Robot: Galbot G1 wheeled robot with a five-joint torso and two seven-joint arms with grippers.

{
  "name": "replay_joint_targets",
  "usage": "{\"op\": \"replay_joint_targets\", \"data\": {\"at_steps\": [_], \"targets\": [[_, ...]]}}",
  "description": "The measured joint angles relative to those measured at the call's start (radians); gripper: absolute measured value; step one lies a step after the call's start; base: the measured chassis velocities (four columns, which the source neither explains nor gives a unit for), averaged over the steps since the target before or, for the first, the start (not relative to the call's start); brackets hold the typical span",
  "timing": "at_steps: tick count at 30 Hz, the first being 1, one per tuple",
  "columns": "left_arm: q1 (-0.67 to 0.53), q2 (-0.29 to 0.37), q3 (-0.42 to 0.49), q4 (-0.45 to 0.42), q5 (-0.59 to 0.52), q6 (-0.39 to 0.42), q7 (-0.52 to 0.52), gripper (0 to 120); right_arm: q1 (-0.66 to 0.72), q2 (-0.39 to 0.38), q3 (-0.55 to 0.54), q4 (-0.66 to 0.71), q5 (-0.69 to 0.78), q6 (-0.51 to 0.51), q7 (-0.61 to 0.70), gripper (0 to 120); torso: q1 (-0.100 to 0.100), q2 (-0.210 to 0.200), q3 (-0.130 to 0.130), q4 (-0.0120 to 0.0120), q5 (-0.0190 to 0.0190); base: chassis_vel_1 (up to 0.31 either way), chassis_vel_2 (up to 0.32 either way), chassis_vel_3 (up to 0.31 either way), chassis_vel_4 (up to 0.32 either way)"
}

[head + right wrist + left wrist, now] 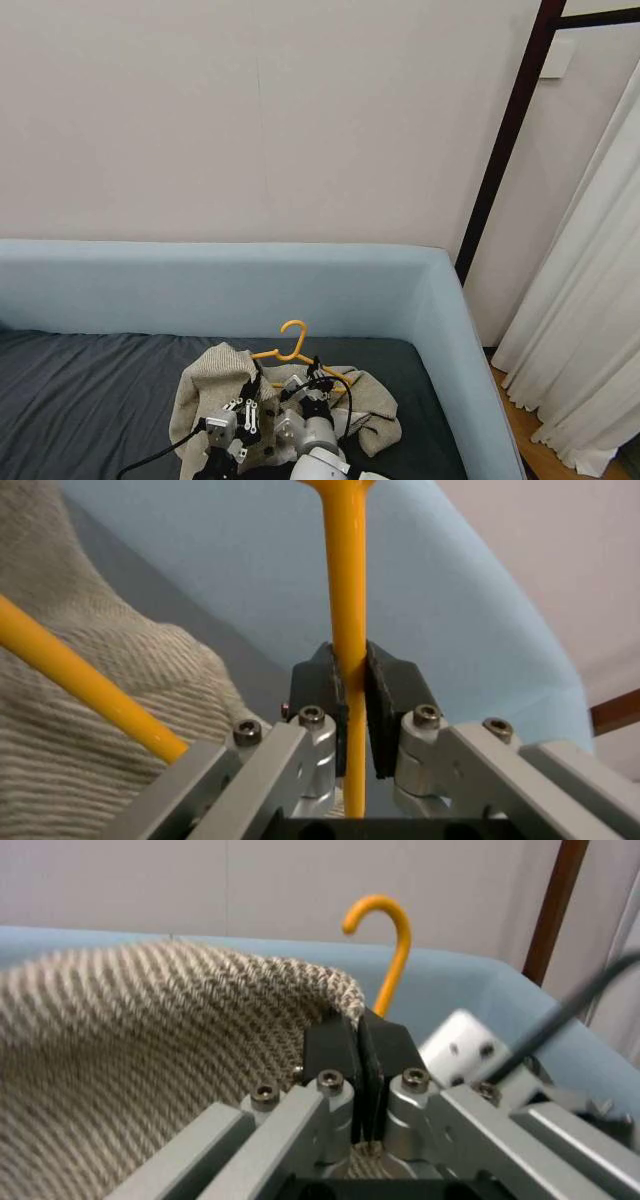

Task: Pick up the clothes from the sofa and hang them on the clothes hanger.

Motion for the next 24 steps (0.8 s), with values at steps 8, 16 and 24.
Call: {"op": "replay_joint_targets", "data": {"at_steps": [8,16,24], "targets": [[0.007,-0.003,-0.01,0.006,0.014,-0.004,-0.017,0,0.013,-0.002,0.047,0.031,0.059,-0.009,0.025,5,0.0,0.0,0.0,0.0,0.0,0.0,0.0,0.0,0.0],[0.006,0.0,-0.02,0.005,0.025,-0.012,-0.022,0,0.013,-0.015,0.069,0.012,0.008,0.016,0.025,5,0.0,0.0,0.0,0.0,0.0001,0.0,0.0,0.0,0.0],[-0.004,0.003,-0.021,0.015,0.05,-0.039,-0.021,0,0.007,-0.008,0.069,-0.023,-0.126,0.094,0.006,5,0.0,0.0,0.0,0.0,0.0001,0.0,0.0,0.0,0.0]]}}
